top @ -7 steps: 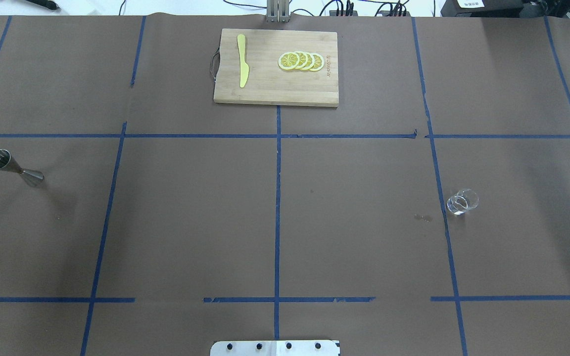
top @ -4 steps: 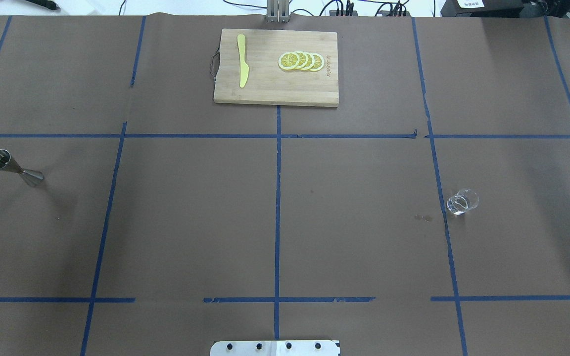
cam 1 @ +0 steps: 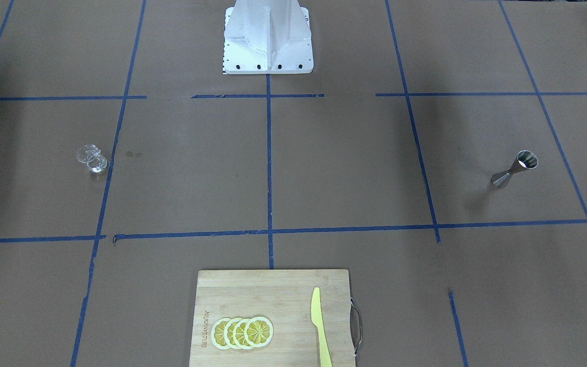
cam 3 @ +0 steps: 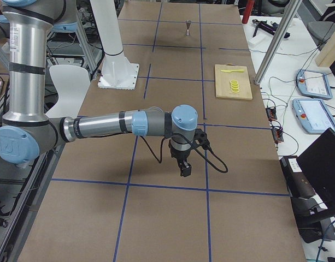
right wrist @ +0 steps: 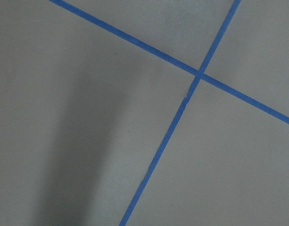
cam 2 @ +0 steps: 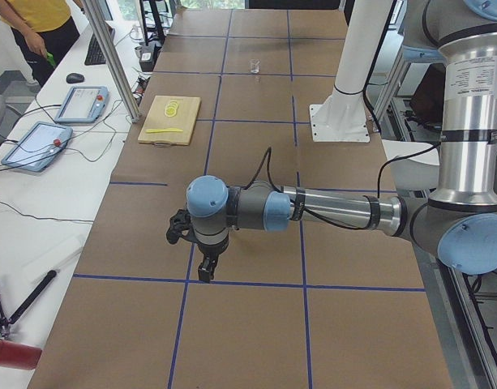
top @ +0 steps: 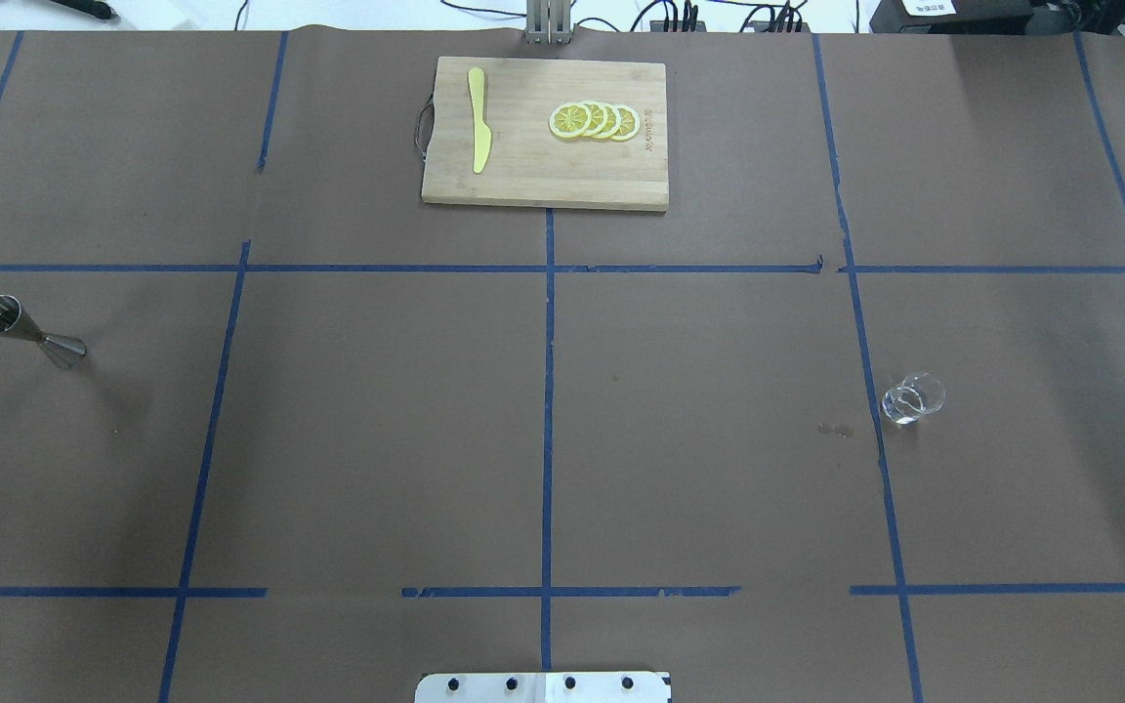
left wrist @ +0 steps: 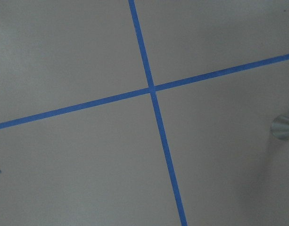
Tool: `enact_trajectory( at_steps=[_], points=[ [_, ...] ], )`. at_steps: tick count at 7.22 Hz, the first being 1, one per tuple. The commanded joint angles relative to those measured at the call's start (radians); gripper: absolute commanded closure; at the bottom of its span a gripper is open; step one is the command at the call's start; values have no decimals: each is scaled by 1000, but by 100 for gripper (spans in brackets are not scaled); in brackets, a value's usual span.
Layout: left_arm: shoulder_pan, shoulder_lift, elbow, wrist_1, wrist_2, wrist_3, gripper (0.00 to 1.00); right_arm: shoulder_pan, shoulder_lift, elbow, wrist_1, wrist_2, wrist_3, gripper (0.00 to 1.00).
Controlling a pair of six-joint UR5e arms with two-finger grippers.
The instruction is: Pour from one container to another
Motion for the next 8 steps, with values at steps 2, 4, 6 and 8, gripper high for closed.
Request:
enact_trajectory(
  at_steps=[2, 4, 6, 8],
  points=[
    [3, -4, -3, -18, 9, 2, 0, 0, 0, 0, 0, 0, 0, 0],
    [3, 2, -5, -16, 9, 2, 0, -2, 0, -2, 0, 14, 90, 0],
    [3, 2, -2, -16, 9, 2, 0, -2, 1, -2, 0, 70, 264, 0],
    [3, 4, 0, -14, 9, 2, 0, -2, 1, -3, -2, 80, 265, 0]
  ],
)
